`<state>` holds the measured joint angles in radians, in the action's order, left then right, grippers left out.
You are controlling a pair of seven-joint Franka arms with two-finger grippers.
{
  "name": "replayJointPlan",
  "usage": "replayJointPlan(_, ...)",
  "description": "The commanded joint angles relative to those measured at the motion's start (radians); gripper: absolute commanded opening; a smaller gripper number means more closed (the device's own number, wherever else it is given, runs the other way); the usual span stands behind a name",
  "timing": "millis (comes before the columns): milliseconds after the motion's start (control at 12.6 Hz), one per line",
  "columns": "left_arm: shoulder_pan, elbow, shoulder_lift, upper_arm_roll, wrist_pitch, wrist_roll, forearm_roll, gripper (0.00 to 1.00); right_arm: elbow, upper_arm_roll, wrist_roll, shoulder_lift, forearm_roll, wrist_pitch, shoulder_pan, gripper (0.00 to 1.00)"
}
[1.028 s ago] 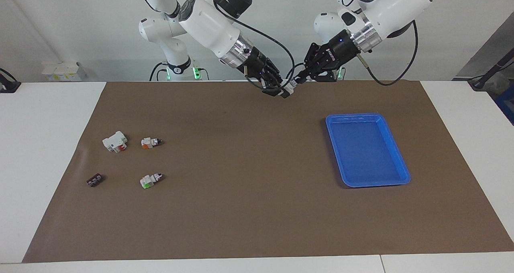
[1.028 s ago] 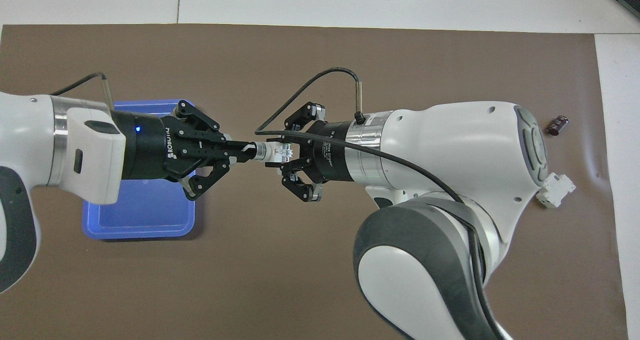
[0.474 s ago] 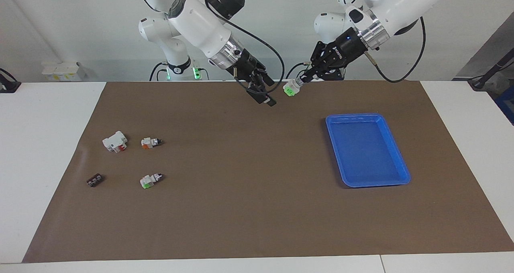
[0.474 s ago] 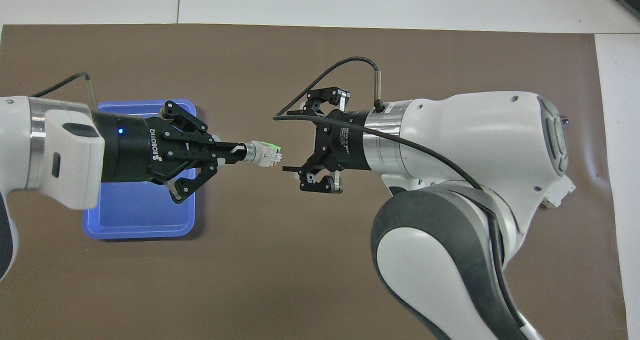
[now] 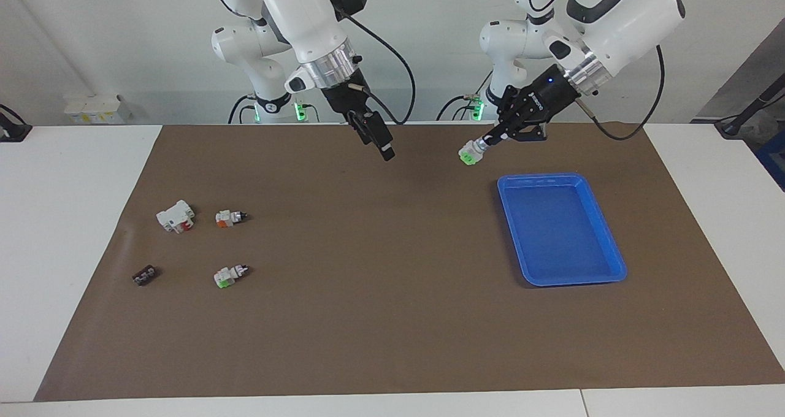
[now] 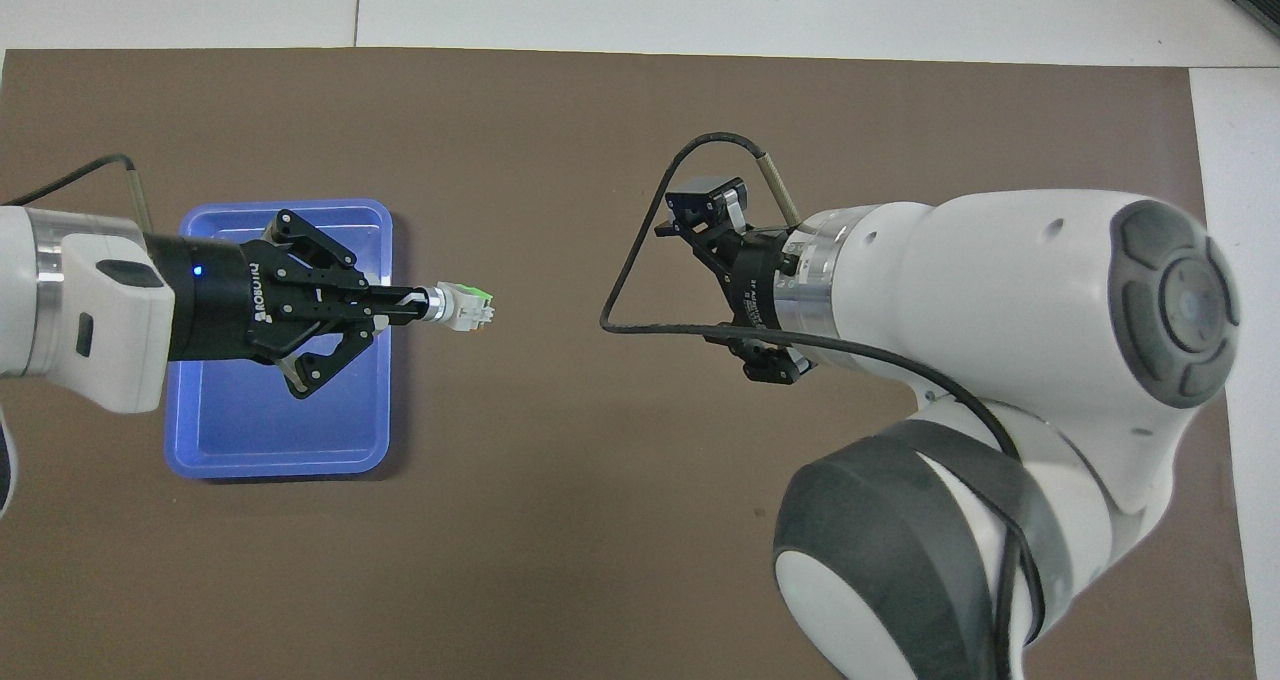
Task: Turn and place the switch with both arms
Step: 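Lower the switch into the blue tray with the left gripper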
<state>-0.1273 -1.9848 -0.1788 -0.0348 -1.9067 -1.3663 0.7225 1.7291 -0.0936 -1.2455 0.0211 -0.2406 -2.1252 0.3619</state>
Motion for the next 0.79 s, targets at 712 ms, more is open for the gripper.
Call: replayJointPlan(712,0.278,-0.187,0.131,-0.007,-0.034,-0.510,-0.017,0.00,0.001,-0.005,0.864,-0.092,0.226,0.374,-0.422,1.00)
